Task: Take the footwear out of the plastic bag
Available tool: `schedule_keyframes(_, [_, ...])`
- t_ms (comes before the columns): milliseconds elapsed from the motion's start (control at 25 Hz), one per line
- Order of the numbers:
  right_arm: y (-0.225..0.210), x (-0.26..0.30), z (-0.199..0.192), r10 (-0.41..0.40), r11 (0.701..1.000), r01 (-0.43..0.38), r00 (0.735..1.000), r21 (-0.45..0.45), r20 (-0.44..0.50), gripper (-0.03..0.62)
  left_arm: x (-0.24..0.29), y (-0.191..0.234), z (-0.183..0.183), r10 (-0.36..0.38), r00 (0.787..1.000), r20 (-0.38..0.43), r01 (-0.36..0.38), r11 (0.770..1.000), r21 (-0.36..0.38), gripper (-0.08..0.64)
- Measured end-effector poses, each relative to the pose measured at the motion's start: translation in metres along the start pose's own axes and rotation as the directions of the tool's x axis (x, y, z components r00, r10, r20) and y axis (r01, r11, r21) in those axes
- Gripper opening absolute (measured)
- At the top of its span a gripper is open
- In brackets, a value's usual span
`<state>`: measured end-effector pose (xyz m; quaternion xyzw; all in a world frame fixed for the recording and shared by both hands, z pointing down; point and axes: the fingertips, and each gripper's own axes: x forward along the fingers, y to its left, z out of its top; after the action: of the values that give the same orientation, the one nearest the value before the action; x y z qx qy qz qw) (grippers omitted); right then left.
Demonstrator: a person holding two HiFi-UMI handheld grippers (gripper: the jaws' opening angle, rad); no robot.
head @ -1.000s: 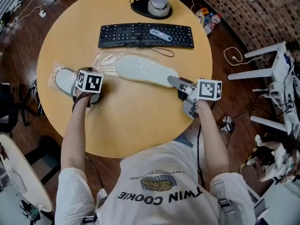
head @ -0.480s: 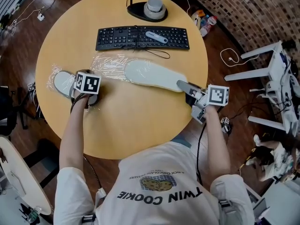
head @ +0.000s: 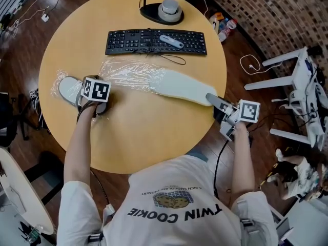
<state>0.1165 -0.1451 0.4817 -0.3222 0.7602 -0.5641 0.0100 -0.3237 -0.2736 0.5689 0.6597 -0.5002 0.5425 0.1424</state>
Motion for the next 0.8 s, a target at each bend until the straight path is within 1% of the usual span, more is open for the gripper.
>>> schedule_keyframes(160, [-0.002, -0.032, 0.01, -0.012, 1.0, 0.011, 0.999, 0.014, 0.051, 0.074, -0.002, 0.0, 0.002, 0.003, 1.0, 0.002, -0.003, 1.0, 0.004, 0.004])
schedule_keyframes(440, [0.017, -0.069, 0.028, -0.017, 0.998, 0.023, 0.994, -0.052, 0.106, 0.074, 0.0, -0.001, 0.004, 0.002, 1.0, 0.006, -0.002, 1.0, 0.004, 0.004])
schedule_keyframes(600, [0.036, -0.072, 0.034, 0.025, 0.996, -0.015, 0.992, -0.087, 0.123, 0.074, -0.002, -0.001, 0.002, 0.001, 1.0, 0.005, -0.001, 1.0, 0.003, 0.003])
schedule_keyframes(800, [0.059, -0.045, 0.043, 0.107, 0.99, -0.092, 0.986, -0.111, 0.131, 0.074, -0.002, 0.001, 0.001, 0.009, 1.0, 0.011, -0.009, 1.0, -0.003, 0.004])
